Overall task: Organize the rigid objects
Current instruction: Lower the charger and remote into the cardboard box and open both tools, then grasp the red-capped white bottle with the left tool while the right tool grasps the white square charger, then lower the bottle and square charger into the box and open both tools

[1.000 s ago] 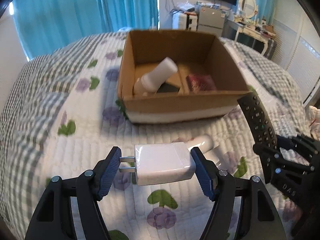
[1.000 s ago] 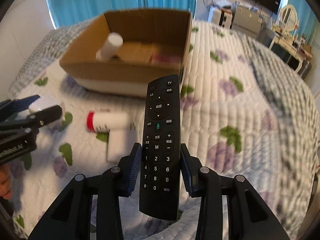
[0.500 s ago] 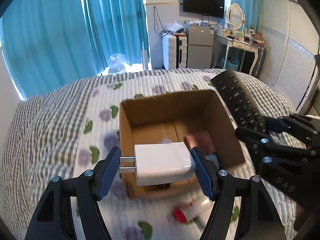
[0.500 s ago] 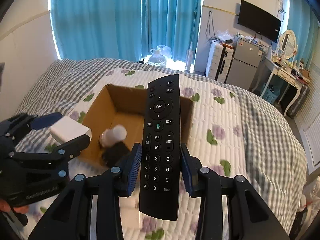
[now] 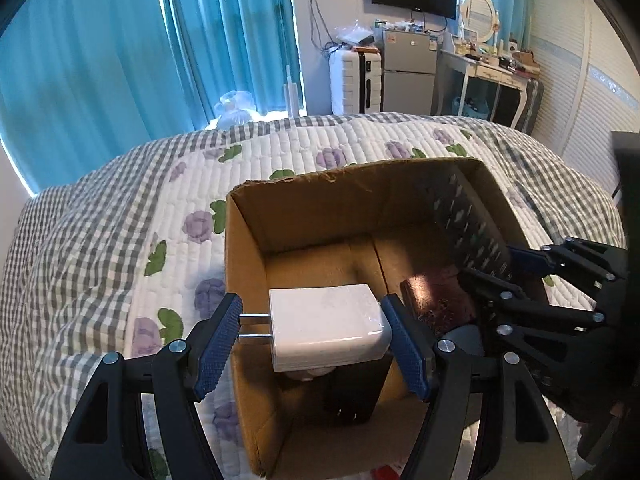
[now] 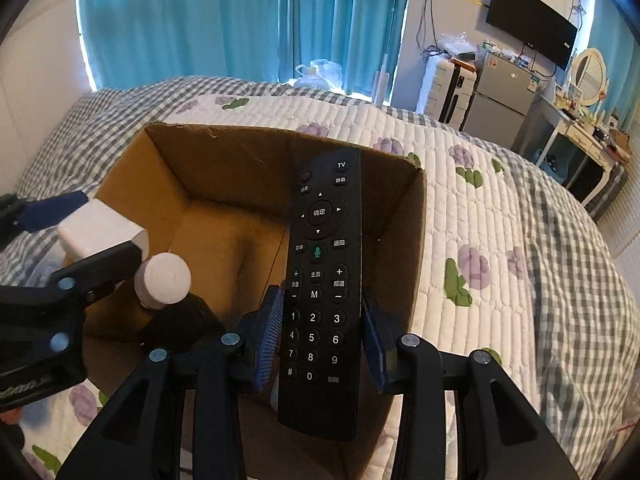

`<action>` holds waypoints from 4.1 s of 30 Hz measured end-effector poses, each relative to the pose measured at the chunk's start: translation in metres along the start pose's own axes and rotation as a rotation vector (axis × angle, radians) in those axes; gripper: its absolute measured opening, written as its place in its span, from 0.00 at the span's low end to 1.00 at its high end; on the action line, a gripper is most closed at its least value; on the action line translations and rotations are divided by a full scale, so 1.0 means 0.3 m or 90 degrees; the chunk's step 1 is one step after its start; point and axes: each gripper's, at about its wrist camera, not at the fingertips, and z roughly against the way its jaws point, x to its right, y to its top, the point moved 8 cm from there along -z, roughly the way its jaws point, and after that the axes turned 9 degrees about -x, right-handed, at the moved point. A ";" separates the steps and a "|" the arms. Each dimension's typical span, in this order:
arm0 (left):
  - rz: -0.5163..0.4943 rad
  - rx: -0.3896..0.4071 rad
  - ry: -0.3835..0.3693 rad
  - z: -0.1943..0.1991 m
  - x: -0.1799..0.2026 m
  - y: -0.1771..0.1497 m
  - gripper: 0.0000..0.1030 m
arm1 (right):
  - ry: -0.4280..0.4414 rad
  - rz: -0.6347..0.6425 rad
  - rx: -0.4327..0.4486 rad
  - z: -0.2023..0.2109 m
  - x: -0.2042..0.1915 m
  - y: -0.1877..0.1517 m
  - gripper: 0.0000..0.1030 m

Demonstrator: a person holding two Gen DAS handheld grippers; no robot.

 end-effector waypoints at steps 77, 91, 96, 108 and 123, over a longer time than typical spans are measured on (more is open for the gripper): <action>0.022 -0.013 0.026 0.070 -0.008 -0.519 1.00 | 0.007 -0.016 -0.094 0.009 -0.188 -0.607 0.48; -0.107 -0.081 -0.035 -0.106 0.301 -0.481 0.98 | -0.003 -0.096 -0.058 0.090 0.114 -0.521 0.48; -0.118 -0.124 -0.066 -0.195 0.325 -0.496 0.79 | 0.008 -0.110 -0.082 0.045 0.127 -0.547 0.48; -0.110 -0.138 -0.101 -0.094 0.319 -0.591 0.78 | 0.024 -0.104 -0.083 0.037 0.087 -0.566 0.48; -0.005 -0.048 -0.102 0.184 0.128 -0.484 0.78 | -0.006 -0.059 -0.004 0.248 0.002 -0.489 0.48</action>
